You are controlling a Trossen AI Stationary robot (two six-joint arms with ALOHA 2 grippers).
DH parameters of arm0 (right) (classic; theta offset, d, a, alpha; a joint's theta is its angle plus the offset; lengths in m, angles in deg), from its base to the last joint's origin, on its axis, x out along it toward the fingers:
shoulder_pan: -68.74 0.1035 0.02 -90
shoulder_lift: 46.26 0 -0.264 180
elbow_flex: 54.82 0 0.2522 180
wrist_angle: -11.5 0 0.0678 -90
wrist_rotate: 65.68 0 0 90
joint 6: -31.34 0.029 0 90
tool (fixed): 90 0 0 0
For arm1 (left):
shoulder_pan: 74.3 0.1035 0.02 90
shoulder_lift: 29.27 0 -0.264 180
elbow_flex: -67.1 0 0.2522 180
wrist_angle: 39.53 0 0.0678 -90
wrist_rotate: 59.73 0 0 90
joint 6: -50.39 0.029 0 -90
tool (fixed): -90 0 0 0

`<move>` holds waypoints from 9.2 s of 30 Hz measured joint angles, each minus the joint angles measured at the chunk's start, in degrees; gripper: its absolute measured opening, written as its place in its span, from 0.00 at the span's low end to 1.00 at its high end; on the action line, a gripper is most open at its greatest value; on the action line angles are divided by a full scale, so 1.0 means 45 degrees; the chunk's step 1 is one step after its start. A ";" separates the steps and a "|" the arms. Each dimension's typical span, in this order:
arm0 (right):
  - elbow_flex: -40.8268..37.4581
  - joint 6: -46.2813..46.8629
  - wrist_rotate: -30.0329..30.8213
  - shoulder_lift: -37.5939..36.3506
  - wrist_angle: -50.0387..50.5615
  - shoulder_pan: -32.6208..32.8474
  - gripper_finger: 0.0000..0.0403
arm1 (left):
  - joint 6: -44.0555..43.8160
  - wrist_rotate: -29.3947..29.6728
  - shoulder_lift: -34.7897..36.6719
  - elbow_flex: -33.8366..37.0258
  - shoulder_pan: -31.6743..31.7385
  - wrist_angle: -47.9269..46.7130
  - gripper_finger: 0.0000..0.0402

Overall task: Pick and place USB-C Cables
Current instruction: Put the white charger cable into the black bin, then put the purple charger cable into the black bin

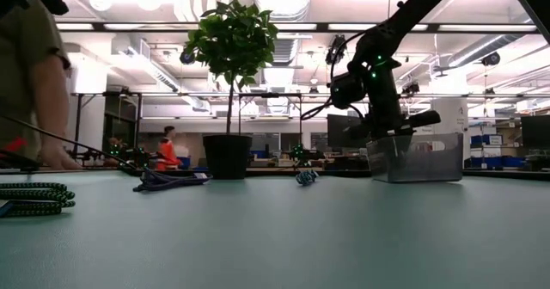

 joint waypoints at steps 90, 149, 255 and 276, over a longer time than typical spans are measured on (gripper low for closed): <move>-1.1977 -0.8592 0.1404 -1.0236 -2.0968 0.7462 0.02 | -1.2307 0.0670 -0.8037 -0.0824 -0.0021 -0.3429 0.29; -1.1918 -1.1207 0.1461 -0.9552 -1.9985 0.8003 0.02 | -1.9991 0.2500 -1.8797 -0.9484 0.0373 -2.0377 0.29; -0.6941 -1.2715 -0.2352 -0.3742 -2.6512 0.9876 0.07 | -0.5929 0.1977 -1.6227 -0.9510 -0.2460 -0.7473 0.30; 0.0720 -0.4755 0.0744 -0.6064 -0.1272 0.6929 0.07 | -0.2337 0.2702 -1.4138 -0.9525 -0.2065 -1.0409 0.55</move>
